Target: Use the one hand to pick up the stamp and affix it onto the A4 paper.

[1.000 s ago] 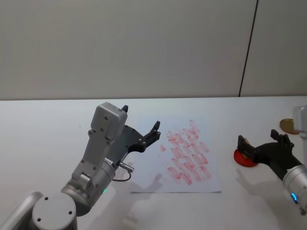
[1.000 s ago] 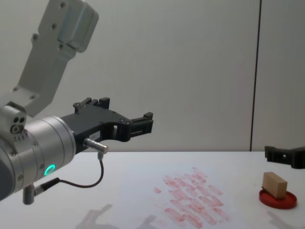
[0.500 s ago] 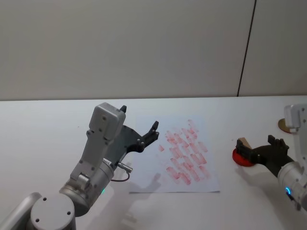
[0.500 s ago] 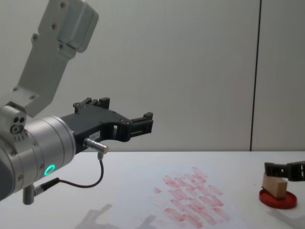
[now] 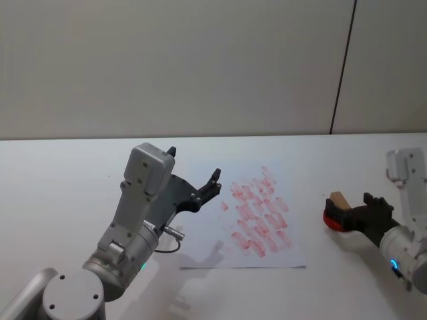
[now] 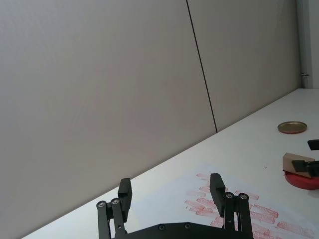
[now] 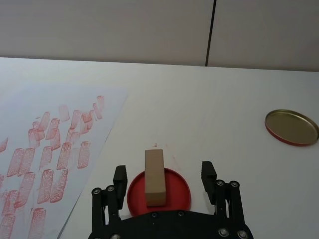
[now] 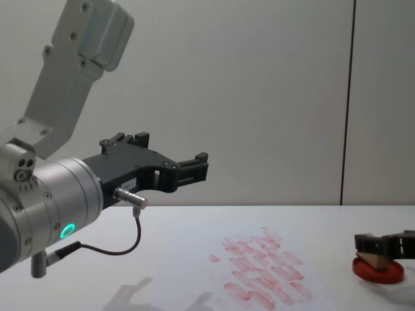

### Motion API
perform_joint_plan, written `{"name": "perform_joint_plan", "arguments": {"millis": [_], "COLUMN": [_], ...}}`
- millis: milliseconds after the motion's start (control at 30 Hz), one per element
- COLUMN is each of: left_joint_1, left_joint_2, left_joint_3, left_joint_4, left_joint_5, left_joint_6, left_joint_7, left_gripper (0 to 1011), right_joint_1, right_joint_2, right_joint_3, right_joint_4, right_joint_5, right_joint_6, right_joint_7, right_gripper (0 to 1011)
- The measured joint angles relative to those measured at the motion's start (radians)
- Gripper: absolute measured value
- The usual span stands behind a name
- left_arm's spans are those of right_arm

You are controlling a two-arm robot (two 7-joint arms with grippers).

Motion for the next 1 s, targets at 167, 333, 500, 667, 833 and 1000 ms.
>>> {"name": "perform_joint_plan", "arguments": {"millis": [167, 333, 500, 667, 833, 1000], "left_joint_1": [0.000, 0.000, 0.000, 0.000, 0.000, 0.000], "left_joint_2": [0.000, 0.000, 0.000, 0.000, 0.000, 0.000], "left_joint_3": [0.000, 0.000, 0.000, 0.000, 0.000, 0.000], "left_joint_4": [0.000, 0.000, 0.000, 0.000, 0.000, 0.000], "left_joint_5": [0.000, 0.000, 0.000, 0.000, 0.000, 0.000], "left_joint_6": [0.000, 0.000, 0.000, 0.000, 0.000, 0.000], "left_joint_7": [0.000, 0.000, 0.000, 0.000, 0.000, 0.000], "left_gripper": [993, 993, 993, 993, 993, 993], "right_joint_1": [0.013, 0.024, 0.029, 0.031, 0.032, 0.033], "right_joint_2": [-0.005, -0.010, -0.012, -0.013, -0.015, -0.017], "right_joint_3": [-0.002, -0.006, -0.008, -0.009, -0.009, -0.009], "right_joint_4": [0.032, 0.057, 0.070, 0.076, 0.079, 0.081], "right_joint_5": [-0.011, -0.029, -0.043, -0.051, -0.055, -0.055], "right_joint_6": [-0.020, -0.045, -0.059, -0.063, -0.060, -0.048], "right_joint_7": [0.014, 0.026, 0.033, 0.035, 0.035, 0.033], "right_gripper": [836, 643, 489, 345, 227, 227]}}
